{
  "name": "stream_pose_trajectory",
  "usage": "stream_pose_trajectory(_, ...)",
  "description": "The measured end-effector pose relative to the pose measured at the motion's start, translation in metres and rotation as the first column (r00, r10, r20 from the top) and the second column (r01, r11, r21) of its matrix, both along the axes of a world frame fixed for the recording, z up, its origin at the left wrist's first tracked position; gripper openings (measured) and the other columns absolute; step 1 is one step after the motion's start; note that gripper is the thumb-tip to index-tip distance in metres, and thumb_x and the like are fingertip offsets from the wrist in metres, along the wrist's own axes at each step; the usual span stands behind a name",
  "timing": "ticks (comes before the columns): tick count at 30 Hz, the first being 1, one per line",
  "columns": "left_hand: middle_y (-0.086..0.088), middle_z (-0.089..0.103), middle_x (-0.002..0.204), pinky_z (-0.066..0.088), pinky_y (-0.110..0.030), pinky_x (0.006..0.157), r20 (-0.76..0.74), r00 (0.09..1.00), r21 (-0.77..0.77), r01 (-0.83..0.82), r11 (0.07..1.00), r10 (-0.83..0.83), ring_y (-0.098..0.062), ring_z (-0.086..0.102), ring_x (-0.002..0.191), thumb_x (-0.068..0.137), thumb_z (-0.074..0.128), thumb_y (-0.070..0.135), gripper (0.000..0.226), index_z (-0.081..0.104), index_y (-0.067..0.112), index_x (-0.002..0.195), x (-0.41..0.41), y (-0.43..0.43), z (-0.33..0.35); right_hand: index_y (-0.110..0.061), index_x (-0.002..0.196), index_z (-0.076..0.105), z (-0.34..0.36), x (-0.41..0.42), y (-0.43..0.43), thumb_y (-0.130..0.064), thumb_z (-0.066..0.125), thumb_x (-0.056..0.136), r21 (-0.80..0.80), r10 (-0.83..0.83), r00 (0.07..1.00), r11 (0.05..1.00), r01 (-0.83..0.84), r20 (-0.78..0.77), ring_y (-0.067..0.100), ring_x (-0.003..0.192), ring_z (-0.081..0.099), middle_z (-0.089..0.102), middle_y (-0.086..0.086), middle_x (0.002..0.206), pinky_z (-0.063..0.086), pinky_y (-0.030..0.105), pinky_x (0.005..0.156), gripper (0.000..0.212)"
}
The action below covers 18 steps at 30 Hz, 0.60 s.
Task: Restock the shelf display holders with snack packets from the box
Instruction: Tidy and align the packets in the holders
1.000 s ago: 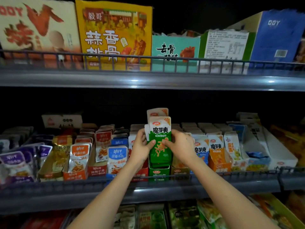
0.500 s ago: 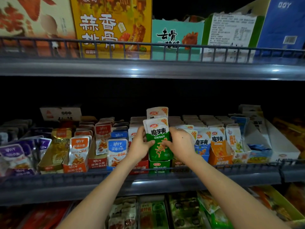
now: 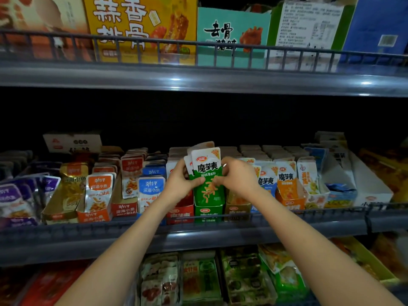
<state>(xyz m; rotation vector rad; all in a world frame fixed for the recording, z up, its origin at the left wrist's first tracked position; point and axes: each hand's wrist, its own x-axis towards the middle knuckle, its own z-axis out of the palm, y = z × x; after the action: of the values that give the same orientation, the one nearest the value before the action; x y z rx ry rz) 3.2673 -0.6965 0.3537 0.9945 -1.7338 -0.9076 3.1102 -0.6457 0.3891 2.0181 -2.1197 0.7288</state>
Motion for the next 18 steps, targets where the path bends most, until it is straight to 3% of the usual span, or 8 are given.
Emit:
stream_pose_trajectory(4,0.005,0.058,0.113,0.042,-0.006,0.067,0.027,0.999,-0.069,-0.016,0.997,0.018,-0.006,0.051,0.102,0.082,0.07,0.006,0.05,0.048,0.011,0.127,-0.008,0.002,0.001,-0.014,0.117,0.059,0.004,-0.003,-0.004,-0.033,0.069,0.084,0.031,0.018,0.999,0.999,-0.017,-0.04,0.024,0.099,0.062,0.067,0.006,0.111,0.048,0.033,0.076,0.04)
stream_pose_trajectory(11,0.012,0.061,0.103,0.043,-0.012,0.071,0.03,0.994,-0.207,-0.1,0.973,0.109,-0.006,0.056,0.097,0.081,0.072,0.009,0.042,0.055,0.014,0.119,-0.014,0.0,0.008,-0.012,0.112,0.057,-0.001,-0.007,-0.009,-0.032,0.068,0.085,-0.055,-0.012,0.999,0.998,0.014,0.038,0.023,0.092,0.061,0.065,0.004,0.102,0.044,0.031,0.068,0.036)
stream_pose_trajectory(15,0.0,0.062,0.12,0.044,-0.024,0.079,0.207,0.977,-0.175,-0.021,0.984,0.058,-0.006,0.052,0.1,0.081,0.072,0.012,0.053,0.049,0.016,0.128,-0.006,0.001,0.004,-0.015,0.113,0.059,-0.006,-0.006,-0.006,-0.039,0.07,0.082,0.0,0.005,0.994,1.0,-0.005,-0.105,0.022,0.094,0.063,0.067,0.003,0.104,0.049,0.033,0.073,0.04)
stream_pose_trajectory(18,-0.002,0.06,0.124,0.043,-0.017,0.078,0.278,0.961,-0.13,0.048,0.99,-0.01,-0.009,0.053,0.103,0.077,0.075,0.006,0.063,0.044,0.014,0.132,0.001,-0.002,0.008,-0.016,0.108,0.061,0.0,-0.008,-0.008,-0.035,0.074,0.079,0.072,0.047,0.999,0.996,-0.046,-0.012,0.02,0.091,0.064,0.069,0.002,0.098,0.052,0.034,0.076,0.038)
